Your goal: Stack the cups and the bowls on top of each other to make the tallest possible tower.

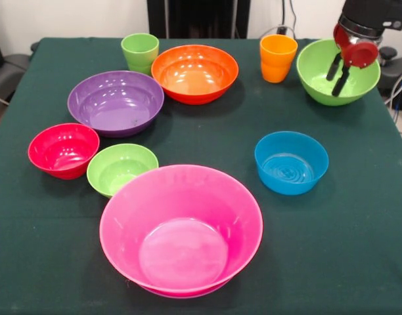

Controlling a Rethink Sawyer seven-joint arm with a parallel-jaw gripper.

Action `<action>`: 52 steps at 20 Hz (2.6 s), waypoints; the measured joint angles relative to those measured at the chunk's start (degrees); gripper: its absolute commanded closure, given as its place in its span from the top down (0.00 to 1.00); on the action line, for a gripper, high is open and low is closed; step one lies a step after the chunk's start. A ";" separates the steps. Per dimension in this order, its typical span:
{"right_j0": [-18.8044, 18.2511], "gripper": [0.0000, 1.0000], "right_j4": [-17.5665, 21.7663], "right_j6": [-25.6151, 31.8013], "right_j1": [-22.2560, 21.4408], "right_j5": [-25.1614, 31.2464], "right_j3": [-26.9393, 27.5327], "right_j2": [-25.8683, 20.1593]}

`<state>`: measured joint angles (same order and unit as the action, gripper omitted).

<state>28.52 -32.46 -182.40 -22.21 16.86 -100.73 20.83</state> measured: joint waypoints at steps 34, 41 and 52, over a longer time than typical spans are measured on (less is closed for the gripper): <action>0.70 1.00 0.04 0.00 -7.85 1.84 -4.11 0.31; 0.71 1.00 0.04 0.00 -5.46 1.84 -3.99 0.31; 0.75 1.00 0.01 0.00 -1.12 1.82 -3.21 0.49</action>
<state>29.27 -32.44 -182.40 -23.33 18.69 -103.94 21.33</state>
